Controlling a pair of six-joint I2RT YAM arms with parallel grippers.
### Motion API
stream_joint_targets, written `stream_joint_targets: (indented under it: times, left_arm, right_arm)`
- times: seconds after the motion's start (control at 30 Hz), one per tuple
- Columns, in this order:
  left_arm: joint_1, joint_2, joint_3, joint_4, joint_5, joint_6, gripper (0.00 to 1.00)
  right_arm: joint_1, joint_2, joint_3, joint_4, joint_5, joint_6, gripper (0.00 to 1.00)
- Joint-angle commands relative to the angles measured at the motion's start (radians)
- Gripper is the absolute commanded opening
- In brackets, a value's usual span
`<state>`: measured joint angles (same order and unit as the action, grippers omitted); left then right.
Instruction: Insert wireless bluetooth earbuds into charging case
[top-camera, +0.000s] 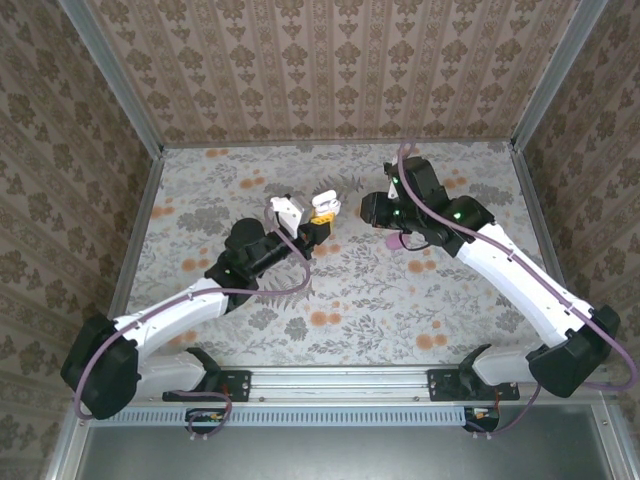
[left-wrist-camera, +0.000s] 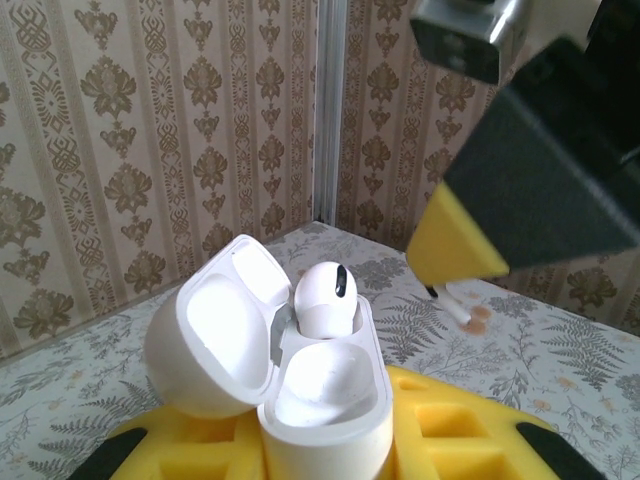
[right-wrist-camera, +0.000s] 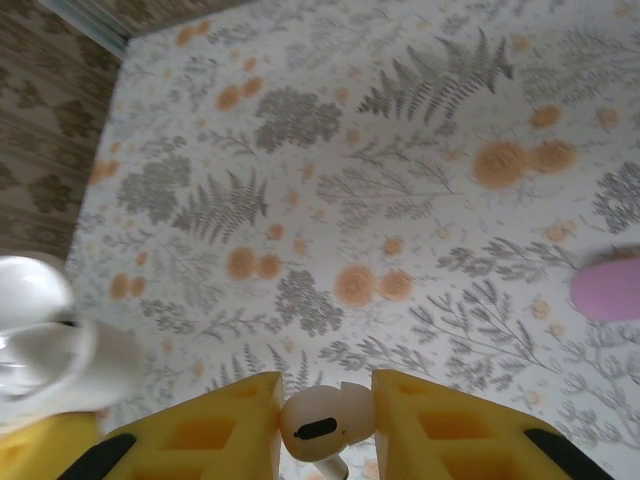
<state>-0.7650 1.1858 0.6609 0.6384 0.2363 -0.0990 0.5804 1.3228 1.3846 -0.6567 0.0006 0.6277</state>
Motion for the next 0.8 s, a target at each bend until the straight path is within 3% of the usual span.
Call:
stream_joint_targets:
  times: [0.0, 0.3, 0.77]
  left_arm:
    - [-0.003, 0.012, 0.001, 0.054, 0.024, -0.028, 0.25]
    - [-0.013, 0.044, 0.017, 0.072, 0.045, -0.041, 0.26]
    - [-0.027, 0.056, 0.026, 0.085, 0.063, -0.046, 0.26]
  right_arm:
    - [0.006, -0.027, 0.041, 0.044, -0.045, -0.003, 0.31]
    - [0.037, -0.001, 0.069, 0.144, -0.115, -0.011, 0.31]
    - [0.148, 0.061, 0.111, 0.163, -0.022, -0.112, 0.30]
